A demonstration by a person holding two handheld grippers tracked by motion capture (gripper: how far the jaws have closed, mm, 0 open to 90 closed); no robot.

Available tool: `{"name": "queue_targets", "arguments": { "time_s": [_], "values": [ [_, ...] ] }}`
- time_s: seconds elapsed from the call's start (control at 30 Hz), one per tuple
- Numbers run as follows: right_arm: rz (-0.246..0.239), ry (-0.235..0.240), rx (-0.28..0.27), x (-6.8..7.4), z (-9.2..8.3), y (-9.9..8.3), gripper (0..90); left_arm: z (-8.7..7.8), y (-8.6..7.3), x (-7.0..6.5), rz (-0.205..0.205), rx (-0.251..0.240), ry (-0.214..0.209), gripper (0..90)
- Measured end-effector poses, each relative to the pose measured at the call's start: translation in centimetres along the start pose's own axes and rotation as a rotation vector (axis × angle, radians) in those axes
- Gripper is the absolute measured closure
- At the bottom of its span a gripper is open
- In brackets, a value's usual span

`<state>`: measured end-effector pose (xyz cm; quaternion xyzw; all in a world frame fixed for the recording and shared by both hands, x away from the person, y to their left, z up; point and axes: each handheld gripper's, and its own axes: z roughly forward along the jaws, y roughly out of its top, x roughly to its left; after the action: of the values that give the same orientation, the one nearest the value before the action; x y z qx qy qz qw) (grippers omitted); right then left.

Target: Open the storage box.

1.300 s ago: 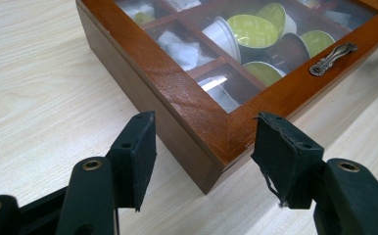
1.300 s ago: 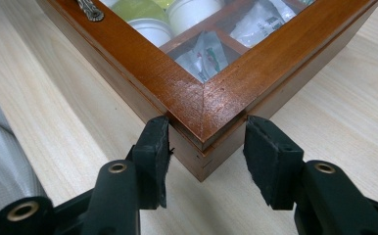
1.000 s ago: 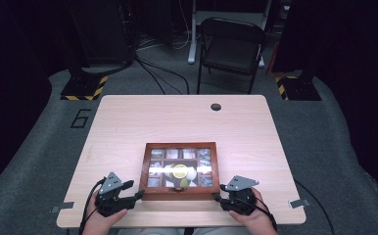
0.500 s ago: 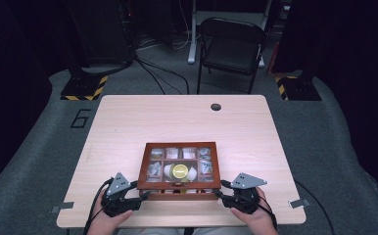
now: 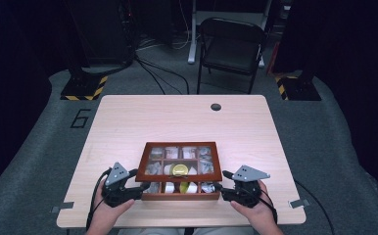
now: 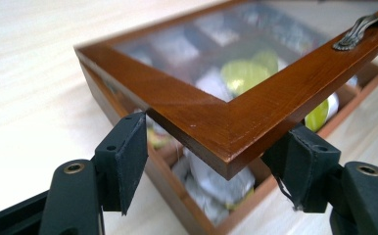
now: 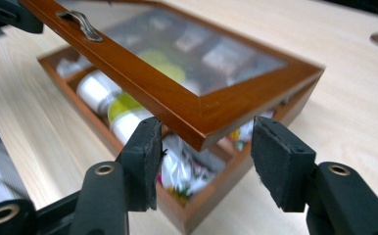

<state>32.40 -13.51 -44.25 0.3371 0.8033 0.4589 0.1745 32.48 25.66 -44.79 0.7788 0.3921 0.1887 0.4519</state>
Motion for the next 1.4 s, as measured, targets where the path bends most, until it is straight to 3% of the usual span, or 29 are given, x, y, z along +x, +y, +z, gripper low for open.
{"name": "queue_targets", "arguments": {
  "time_s": [0.13,0.23,0.6,0.8,1.13,1.4],
  "values": [
    [0.024,0.02,-0.032,-0.6,-0.2,1.9,43.9,0.0,1.7,0.3,-0.002,-0.045,0.019,32.7],
    [0.038,0.009,-0.047,-1.1,0.1,3.3,42.4,0.1,3.0,0.6,-0.013,-0.068,0.032,32.7],
    [0.064,0.012,-0.057,-3.6,0.7,8.1,41.6,0.8,7.8,2.8,-0.028,-0.075,0.026,32.6],
    [0.078,0.006,-0.055,-4.7,1.5,9.9,41.5,1.3,9.1,3.9,-0.067,-0.089,0.006,33.2],
    [0.104,-0.001,-0.041,-6.2,2.7,11.5,40.6,2.3,10.9,4.9,-0.11,-0.105,0.019,34.9],
    [0.054,-0.047,-0.026,-6.8,4.2,12.1,41.4,3.4,11.9,5.6,-0.101,-0.12,0.033,34.9]
  ]
}}
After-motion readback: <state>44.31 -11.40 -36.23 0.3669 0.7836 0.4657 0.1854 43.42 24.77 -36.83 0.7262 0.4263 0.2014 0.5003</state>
